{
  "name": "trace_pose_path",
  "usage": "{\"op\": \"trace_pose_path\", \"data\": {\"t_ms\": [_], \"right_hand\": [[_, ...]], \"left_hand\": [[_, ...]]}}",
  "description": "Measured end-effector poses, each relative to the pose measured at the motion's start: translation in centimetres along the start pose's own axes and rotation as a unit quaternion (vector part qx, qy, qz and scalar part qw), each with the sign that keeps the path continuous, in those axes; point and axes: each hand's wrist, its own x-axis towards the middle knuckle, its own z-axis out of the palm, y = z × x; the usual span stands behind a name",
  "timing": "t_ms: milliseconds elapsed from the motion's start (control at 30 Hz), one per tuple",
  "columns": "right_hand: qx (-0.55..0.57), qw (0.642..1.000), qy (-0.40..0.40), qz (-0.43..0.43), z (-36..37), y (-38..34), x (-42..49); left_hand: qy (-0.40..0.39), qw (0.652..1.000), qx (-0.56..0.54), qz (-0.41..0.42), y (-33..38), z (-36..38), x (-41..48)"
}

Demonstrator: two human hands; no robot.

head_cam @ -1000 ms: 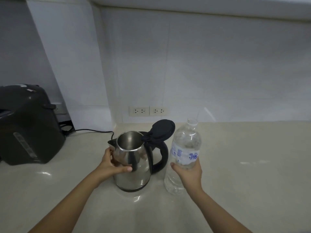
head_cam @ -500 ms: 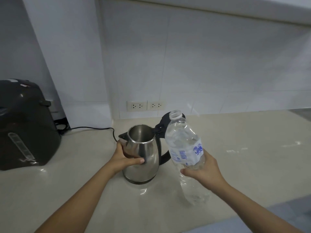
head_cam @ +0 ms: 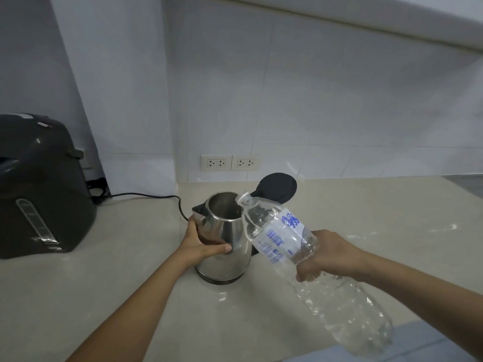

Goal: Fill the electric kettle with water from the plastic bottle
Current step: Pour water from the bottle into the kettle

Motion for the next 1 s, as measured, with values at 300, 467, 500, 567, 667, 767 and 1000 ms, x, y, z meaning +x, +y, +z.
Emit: {"op": "trace_pose_path", "data": {"t_ms": [300, 467, 500, 567, 667, 767, 1000], "right_hand": [[-0.022, 0.997, -0.054, 0.04, -1.7, -1.4, 0.0], [-0.035, 0.997, -0.058, 0.036, -1.9, -1.6, 0.2], [-0.036, 0.997, -0.06, 0.035, -2.0, -1.6, 0.2], [-0.041, 0.997, -0.059, 0.035, -2.0, -1.5, 0.2], [-0.049, 0.997, -0.056, 0.033, -2.0, -1.6, 0.3], [-0.051, 0.997, -0.058, 0.027, -2.0, -1.8, 0.3], [-0.055, 0.997, -0.053, 0.031, -2.0, -1.7, 0.1]], "left_hand": [[0.012, 1.0, -0.008, 0.008, 0.3, 0.2, -0.1], [0.011, 1.0, -0.004, 0.003, 0.2, 0.1, 0.0], [0.01, 1.0, -0.004, 0.003, 0.2, 0.1, 0.0], [0.008, 1.0, -0.002, 0.002, 0.2, 0.1, 0.0], [0.008, 1.0, -0.004, 0.003, 0.2, 0.1, 0.1], [0.006, 1.0, 0.001, 0.0, 0.1, 0.1, 0.2], [0.002, 1.0, 0.01, -0.008, 0.0, 0.0, 0.3]]}}
